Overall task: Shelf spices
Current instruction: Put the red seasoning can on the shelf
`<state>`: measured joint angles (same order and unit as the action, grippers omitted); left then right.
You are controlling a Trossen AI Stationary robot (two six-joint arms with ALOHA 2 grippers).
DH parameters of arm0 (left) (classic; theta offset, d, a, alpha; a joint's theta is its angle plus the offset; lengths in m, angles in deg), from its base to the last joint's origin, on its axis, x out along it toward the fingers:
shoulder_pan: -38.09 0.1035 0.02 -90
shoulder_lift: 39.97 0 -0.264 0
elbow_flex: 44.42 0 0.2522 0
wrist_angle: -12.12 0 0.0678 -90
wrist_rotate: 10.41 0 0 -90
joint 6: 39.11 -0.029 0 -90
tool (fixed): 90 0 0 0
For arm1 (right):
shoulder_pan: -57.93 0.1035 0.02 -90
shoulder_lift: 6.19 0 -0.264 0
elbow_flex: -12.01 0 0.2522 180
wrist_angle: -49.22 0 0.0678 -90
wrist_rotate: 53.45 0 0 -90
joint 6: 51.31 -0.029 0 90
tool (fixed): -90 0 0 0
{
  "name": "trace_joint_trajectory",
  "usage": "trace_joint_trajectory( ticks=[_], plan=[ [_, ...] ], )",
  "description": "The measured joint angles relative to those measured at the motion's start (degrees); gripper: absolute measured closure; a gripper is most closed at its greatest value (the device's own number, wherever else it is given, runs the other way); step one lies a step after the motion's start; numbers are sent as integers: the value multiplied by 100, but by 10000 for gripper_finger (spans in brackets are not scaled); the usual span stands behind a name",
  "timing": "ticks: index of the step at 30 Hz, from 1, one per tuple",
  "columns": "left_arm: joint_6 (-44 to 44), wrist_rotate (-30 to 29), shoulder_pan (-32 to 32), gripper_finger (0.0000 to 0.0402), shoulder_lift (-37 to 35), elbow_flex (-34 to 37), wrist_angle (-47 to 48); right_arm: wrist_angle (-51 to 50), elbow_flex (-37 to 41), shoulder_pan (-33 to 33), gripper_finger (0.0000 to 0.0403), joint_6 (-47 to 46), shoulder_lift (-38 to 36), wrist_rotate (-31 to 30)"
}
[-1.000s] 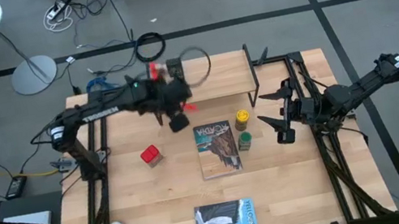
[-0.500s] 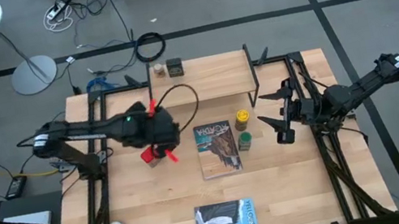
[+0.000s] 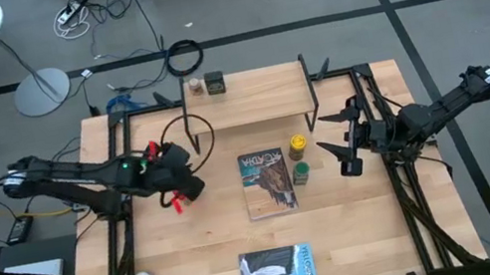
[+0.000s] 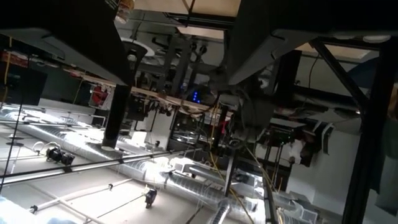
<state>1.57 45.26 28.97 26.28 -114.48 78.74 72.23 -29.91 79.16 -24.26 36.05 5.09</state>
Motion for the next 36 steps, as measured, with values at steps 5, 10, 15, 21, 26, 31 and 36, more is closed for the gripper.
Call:
trace_joint_trajectory(
  ticks=[5, 10, 15, 21, 26, 31, 36],
  plan=[
    [-431, -23, -38, 229, -45, -226, -72, 0, 0, -2, 133, 0, 0, 0],
    [-253, 521, 61, 139, 158, -228, 294, -4, 0, -2, 133, 0, 0, 0],
    [42, 721, 85, 89, 564, -228, 680, -4, 0, 0, 133, 2, 0, 0],
    [702, 1684, 129, 82, 1026, -228, 845, 7, 0, 3, 133, -2, 0, 0],
    [1103, 1775, -46, 82, 1137, -228, 1071, 5, 0, 3, 133, -1, 0, 1],
    [1233, 1856, -43, 82, 1139, -103, 1214, 3, 0, 3, 133, -2, 0, 2],
    [1225, 2024, -38, 81, 1144, 282, 839, 3, 0, 3, 133, -2, 0, 2]
  ],
)
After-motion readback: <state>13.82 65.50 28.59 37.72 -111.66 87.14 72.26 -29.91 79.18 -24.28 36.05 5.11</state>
